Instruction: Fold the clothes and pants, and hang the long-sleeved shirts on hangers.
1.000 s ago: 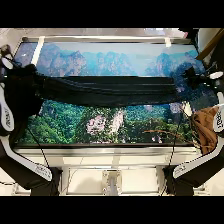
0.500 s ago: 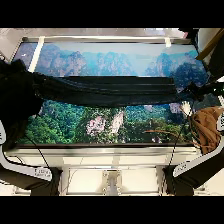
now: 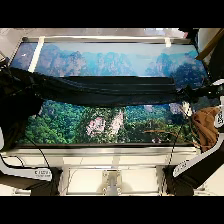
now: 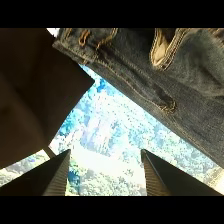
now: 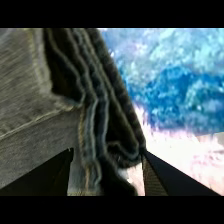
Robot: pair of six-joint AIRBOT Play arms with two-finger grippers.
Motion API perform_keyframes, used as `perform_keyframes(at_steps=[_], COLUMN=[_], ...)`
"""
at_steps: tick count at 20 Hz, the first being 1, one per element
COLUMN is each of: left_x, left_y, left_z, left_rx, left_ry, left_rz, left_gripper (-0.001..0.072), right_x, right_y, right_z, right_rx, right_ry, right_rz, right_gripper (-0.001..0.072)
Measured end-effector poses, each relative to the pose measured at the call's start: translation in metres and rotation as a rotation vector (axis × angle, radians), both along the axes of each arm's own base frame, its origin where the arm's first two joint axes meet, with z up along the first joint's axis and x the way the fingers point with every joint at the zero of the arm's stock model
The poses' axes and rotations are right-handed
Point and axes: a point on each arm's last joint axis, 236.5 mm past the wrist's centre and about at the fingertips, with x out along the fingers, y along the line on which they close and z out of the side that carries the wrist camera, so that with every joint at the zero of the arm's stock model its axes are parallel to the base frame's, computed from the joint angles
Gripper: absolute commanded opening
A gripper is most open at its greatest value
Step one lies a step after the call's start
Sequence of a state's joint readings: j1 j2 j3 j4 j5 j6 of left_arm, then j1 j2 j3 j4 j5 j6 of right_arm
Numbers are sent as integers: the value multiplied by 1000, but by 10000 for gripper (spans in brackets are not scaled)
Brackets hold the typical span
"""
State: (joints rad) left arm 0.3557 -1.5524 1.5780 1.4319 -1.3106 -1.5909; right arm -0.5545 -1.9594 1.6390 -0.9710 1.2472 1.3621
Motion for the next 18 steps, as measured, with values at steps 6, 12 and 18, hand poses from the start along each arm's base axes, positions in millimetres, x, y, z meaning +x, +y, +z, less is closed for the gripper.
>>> perform_keyframes(at_steps=[6,12,18], left_x=[-2,-9,-8], left_y=[-2,-4,-2], left_z=[-3,-15,-66], left_rx=[-6,-17,-46], left_ry=[6,35,25], left_rz=[0,2,143], left_gripper=[510,509,510], right_x=[16,24,14], right_y=[29,47,58], right_z=[-10,8,26], right_rx=[101,141,165], right_ry=[-70,-133,-131], right_rz=[62,131,187], right_gripper=[87,38,38])
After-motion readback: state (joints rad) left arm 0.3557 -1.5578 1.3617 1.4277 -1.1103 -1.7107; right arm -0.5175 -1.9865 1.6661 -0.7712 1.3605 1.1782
